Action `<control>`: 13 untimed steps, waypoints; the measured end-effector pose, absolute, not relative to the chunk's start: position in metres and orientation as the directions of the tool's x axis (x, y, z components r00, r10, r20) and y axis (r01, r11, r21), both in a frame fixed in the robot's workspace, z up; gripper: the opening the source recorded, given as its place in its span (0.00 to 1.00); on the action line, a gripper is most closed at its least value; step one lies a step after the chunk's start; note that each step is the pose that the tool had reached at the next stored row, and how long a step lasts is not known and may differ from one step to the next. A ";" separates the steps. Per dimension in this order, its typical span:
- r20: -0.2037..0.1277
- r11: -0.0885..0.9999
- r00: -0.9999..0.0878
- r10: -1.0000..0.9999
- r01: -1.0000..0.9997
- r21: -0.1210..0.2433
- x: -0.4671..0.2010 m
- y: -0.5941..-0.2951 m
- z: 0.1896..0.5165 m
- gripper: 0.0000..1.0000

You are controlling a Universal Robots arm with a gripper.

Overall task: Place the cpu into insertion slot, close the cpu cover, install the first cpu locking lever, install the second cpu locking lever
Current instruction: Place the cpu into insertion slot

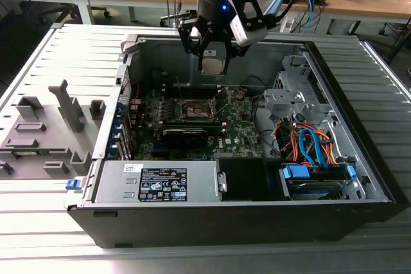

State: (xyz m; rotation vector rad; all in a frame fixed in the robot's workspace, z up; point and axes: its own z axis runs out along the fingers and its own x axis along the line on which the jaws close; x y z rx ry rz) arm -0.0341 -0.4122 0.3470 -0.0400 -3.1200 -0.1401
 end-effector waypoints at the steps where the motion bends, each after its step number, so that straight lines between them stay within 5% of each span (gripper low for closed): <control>1: 0.019 0.996 -1.000 0.025 0.026 0.089 -0.034 -0.412 0.347 0.54; 13: 0.019 0.996 -1.000 0.025 0.026 0.089 -0.035 -0.412 0.339 0.54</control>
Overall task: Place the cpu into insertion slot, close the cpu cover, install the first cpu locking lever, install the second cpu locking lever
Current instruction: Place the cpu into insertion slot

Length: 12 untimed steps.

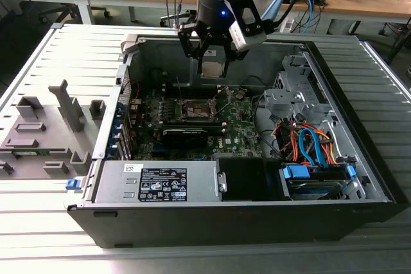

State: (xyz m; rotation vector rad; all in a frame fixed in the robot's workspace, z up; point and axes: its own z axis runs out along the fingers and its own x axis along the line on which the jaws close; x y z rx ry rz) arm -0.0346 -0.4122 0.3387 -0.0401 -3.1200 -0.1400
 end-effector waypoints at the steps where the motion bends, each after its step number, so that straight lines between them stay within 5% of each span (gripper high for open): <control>1: 0.019 0.996 -1.000 0.025 0.026 0.089 -0.035 -0.412 0.338 0.54; 12: 0.019 0.996 -1.000 0.025 0.026 0.089 -0.036 -0.412 0.336 0.54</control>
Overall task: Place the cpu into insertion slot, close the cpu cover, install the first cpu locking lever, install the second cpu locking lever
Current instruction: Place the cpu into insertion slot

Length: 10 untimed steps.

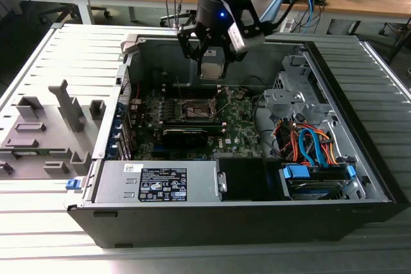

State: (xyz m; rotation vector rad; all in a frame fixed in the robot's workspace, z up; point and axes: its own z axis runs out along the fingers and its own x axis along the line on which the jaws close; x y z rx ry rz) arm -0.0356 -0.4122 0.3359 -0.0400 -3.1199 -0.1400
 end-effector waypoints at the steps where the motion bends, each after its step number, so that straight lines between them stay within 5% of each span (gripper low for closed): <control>1: 0.019 0.996 -1.000 0.025 0.027 0.089 -0.036 -0.412 0.336 0.54; 10: 0.019 0.996 -1.000 0.025 0.026 0.089 -0.037 -0.412 0.333 0.54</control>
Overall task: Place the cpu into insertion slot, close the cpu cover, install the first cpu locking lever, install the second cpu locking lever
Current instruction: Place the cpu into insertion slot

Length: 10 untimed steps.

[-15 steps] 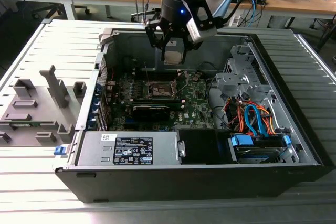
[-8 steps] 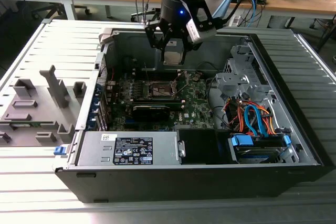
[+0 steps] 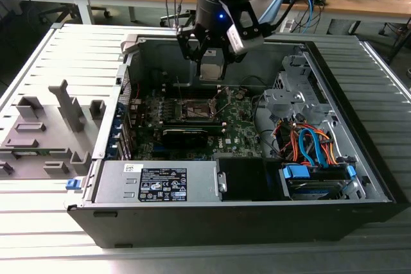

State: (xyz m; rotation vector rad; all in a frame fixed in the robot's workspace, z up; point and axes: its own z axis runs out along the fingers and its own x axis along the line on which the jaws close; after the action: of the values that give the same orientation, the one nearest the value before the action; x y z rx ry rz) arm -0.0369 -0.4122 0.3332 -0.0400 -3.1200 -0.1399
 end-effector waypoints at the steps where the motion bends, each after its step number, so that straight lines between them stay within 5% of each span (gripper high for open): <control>1: 0.019 0.996 -1.000 0.025 0.026 0.089 -0.037 -0.412 0.333 0.54; 10: 0.019 0.996 -1.000 0.025 0.026 0.089 -0.037 -0.412 0.331 0.54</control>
State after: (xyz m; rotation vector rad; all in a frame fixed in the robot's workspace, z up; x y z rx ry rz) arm -0.0375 -0.4122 0.3306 -0.0400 -3.1200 -0.1399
